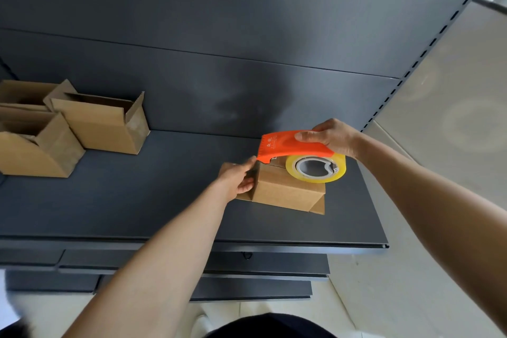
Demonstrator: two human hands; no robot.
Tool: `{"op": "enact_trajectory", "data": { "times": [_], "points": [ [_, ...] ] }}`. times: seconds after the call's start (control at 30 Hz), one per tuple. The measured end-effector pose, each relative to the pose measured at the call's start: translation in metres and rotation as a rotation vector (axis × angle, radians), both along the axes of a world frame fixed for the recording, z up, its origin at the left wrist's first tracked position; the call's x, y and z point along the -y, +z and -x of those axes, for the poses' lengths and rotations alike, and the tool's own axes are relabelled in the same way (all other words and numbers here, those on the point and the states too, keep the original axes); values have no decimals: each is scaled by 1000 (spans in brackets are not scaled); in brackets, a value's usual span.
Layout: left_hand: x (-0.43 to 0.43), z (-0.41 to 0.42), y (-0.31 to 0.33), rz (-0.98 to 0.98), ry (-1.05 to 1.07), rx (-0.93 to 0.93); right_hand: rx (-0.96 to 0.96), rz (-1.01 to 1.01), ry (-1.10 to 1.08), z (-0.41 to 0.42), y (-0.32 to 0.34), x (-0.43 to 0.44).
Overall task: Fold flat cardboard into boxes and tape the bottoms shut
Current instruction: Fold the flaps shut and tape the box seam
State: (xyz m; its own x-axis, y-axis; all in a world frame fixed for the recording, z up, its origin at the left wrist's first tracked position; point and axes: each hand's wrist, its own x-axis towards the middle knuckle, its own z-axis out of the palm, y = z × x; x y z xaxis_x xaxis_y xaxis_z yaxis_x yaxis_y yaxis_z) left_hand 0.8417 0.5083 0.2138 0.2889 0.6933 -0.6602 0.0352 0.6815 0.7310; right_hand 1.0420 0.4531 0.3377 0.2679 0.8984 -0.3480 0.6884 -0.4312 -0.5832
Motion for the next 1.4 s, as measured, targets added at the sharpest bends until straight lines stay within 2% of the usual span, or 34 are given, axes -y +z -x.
{"op": "enact_trajectory", "data": {
  "times": [0.2,0.5,0.67,0.8,0.87,0.97,1.03,1.07,1.17,1.23,1.33,1.4],
  "points": [
    [-5,-4,-12,28,-81,-64,1,-1,-15,2,0,0],
    [-10,-1,2,221,-187,-113,-11,-7,-31,5,2,-1],
    [-11,-2,7,164,-119,-148,-27,-13,-36,6,2,-2],
    [-3,5,-7,141,-156,-225,-13,-12,-30,5,2,-2],
    [2,7,-19,94,-128,-247,-8,-17,-29,4,1,-2],
    [3,3,-21,-202,-69,-305,-6,-18,-33,5,2,-3],
    [3,-1,-7,-395,-105,-182,0,-19,-30,5,2,-3],
    [4,-2,1,-433,-177,-84,3,-20,-31,5,1,-3],
    [8,1,15,-364,-496,122,0,-24,-35,5,0,-3],
    [9,2,14,-378,-621,75,3,-22,-29,5,0,-3],
    [7,-3,5,-437,-617,-115,13,-12,-27,4,0,-3],
    [5,-4,4,-466,-605,-148,25,16,-18,2,1,-3]
  ]
}}
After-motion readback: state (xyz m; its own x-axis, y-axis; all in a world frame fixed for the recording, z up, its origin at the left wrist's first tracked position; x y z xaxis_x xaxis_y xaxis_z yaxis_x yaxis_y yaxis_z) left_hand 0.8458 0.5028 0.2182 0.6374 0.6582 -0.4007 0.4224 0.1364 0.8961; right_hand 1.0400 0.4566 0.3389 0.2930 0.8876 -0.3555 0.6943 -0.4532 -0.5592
